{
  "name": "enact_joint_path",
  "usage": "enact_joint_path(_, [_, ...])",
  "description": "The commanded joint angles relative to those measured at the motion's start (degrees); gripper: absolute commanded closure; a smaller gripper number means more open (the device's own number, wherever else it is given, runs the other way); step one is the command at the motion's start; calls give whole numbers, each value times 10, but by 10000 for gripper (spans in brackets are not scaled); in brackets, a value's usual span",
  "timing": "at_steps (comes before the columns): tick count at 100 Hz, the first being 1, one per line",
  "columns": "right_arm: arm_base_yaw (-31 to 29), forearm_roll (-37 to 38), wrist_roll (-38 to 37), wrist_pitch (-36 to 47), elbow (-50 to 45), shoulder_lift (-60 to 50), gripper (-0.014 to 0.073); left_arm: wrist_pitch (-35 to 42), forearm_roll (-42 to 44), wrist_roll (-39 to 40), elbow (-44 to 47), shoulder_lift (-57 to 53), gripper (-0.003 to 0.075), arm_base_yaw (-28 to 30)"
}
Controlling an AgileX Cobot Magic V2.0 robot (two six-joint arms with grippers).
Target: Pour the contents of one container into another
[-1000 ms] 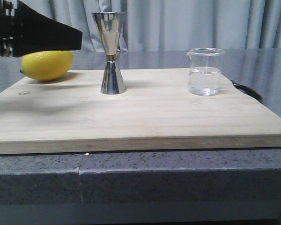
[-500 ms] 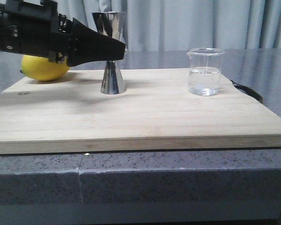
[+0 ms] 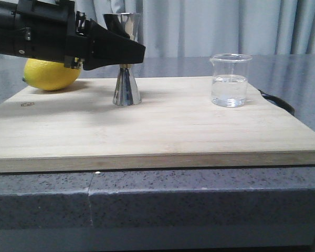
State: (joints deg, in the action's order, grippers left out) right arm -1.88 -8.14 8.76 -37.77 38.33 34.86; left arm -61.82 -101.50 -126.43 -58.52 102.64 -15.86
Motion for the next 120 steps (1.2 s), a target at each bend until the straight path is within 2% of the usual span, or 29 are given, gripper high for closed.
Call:
enact_joint_path(1, [-2, -4, 4, 41, 21, 7, 60, -46, -53, 3, -17, -21, 482, -4])
enact_joint_path(22, [-2, -4, 4, 50, 21, 7, 60, -102, -53, 3, -18, -21, 514, -4])
enact_joint_path(34, [-2, -6, 4, 61, 21, 7, 60, -102, -53, 4, -23, -22, 514, -4])
enact_joint_path(47, [-2, -42, 10, 73, 21, 7, 60, -102, -53, 24, -31, -22, 514, -4])
enact_joint_path(72, [-2, -129, 95, 107, 22, 28, 60, -102, -53, 65, -54, -22, 514, -4])
enact_joint_path(93, [17, -273, 249, 107, 32, 79, 60, -101, -53, 65, -54, -22, 514, -4])
enact_joint_path(120, [105, -282, 271, 100, 87, 181, 60, -95, -53, 65, -54, -22, 514, -4])
